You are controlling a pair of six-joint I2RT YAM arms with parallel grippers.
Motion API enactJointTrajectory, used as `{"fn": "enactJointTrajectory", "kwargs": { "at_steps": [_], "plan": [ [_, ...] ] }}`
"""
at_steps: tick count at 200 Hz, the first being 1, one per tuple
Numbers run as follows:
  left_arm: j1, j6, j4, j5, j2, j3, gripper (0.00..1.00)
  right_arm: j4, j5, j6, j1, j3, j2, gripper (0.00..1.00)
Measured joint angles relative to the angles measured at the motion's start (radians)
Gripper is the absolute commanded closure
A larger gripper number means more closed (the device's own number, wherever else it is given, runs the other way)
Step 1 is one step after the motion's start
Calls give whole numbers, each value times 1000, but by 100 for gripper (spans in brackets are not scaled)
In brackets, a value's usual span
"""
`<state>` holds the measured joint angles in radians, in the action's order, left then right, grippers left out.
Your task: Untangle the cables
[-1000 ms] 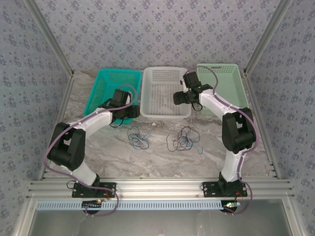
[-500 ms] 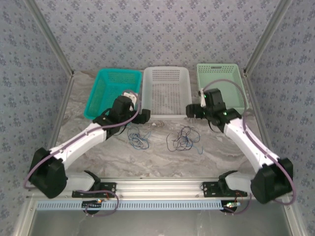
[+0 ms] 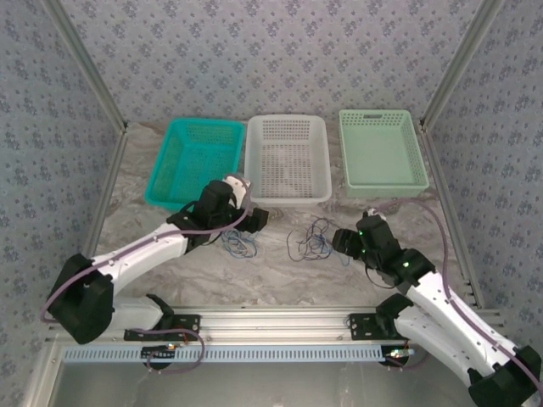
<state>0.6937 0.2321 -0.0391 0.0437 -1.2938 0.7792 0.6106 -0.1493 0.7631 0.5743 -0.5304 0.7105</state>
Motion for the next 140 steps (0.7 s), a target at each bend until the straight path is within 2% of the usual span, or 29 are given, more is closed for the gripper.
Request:
{"fn": "enactJointTrajectory", "kwargs": {
  "at_steps": [34,58,98,140],
  "plan": [
    [38,-4,19,25,-34,22,1,-68,2,51,51,25,133,28],
    [58,-5,31,34,-37,26,1,-137,-10,60,61,25,219,36],
    [66,-10,36,39,-41,29,1,-275,-26,72,77,26,306,41],
    [66,-31,19,38,-44,42,1,-316,-50,71,86,25,394,48]
  ]
}}
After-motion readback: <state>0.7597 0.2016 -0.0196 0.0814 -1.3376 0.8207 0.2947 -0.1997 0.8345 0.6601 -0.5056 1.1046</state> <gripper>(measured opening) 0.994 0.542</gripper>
